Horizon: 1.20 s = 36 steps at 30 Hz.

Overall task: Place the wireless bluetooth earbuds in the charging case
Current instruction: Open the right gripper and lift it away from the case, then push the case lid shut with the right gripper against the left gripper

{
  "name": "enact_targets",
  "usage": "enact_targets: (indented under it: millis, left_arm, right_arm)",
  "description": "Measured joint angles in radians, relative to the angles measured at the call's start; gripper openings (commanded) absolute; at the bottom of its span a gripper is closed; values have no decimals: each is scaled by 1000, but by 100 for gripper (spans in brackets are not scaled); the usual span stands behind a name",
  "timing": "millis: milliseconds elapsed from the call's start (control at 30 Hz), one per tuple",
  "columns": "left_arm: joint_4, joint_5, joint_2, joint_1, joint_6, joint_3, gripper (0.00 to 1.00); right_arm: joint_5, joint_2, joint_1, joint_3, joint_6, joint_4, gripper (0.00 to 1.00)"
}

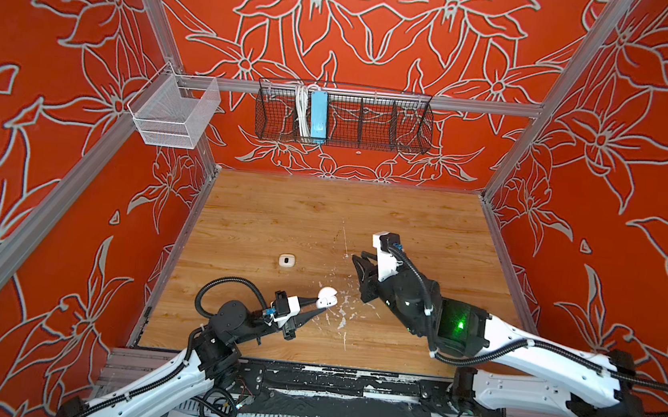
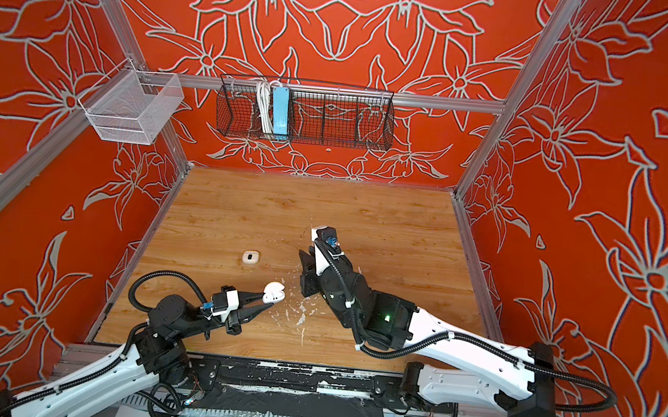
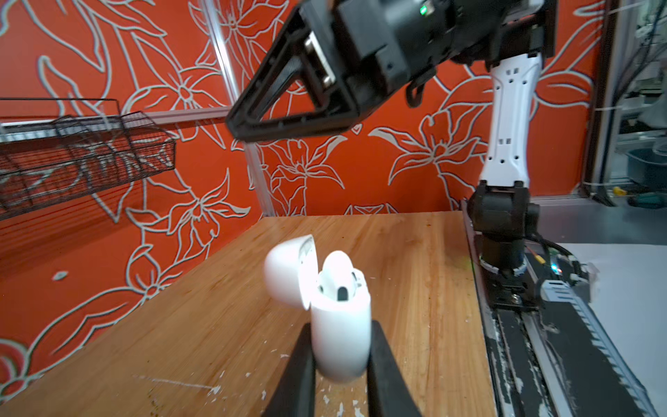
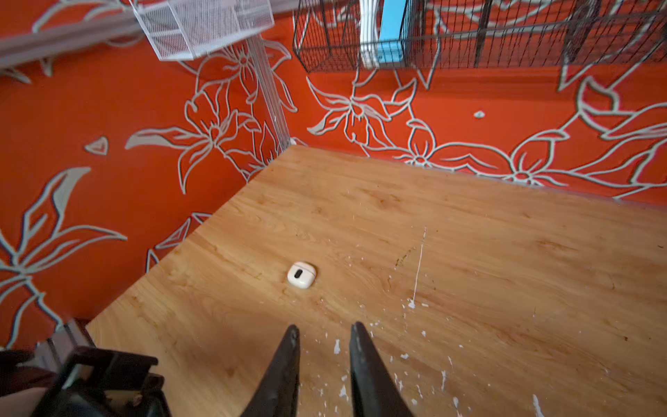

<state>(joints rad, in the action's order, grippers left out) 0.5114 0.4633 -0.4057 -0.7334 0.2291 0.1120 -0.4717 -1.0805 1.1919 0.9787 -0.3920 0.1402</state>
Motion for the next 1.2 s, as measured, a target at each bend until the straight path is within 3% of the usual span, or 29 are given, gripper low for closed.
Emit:
enact_targets:
  millis: [267, 667, 1200]
  left_arm:
    - [4, 103, -76, 0, 32, 29, 0]
    - [-7, 107, -69, -2, 45, 32, 0]
    - [-28, 45, -100, -5, 37, 38, 0]
  right_arm:
    - [184, -87, -13, 0, 20, 64, 30]
    - [354, -135, -24, 1, 55, 93, 32]
    - [377, -23, -16, -73, 66, 50, 33]
